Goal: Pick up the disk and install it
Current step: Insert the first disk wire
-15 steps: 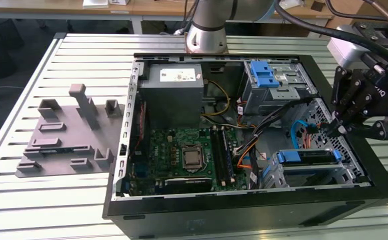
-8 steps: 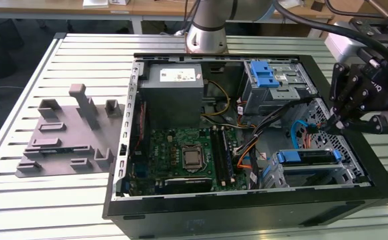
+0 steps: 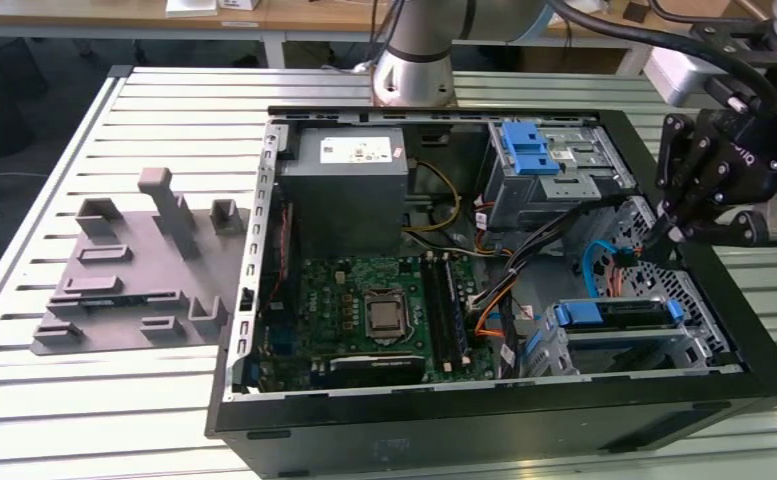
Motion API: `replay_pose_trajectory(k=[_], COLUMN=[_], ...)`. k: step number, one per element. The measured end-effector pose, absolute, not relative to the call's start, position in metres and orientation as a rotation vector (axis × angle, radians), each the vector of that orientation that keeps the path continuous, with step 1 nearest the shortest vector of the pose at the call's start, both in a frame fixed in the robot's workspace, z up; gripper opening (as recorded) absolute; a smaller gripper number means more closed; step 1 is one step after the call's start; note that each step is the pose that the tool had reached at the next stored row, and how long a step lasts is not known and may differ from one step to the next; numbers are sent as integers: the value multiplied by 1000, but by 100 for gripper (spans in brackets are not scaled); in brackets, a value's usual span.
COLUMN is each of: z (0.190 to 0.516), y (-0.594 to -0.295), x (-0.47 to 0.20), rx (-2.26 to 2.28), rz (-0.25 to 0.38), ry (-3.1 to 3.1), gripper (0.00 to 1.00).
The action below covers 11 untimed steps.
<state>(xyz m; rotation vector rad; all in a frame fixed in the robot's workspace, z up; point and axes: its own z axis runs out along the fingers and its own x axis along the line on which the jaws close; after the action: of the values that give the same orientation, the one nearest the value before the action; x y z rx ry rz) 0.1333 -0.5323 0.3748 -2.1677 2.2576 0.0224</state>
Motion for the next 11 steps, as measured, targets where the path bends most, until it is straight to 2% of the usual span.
replay_pose_trajectory(k=[4, 5, 11], z=[374, 373, 371], y=[-530, -530, -529], x=[136, 137, 139], rx=[-2161, -2154, -2103], rz=[10, 7, -1], ry=[2274, 2283, 2337], gripper=[11, 17, 18])
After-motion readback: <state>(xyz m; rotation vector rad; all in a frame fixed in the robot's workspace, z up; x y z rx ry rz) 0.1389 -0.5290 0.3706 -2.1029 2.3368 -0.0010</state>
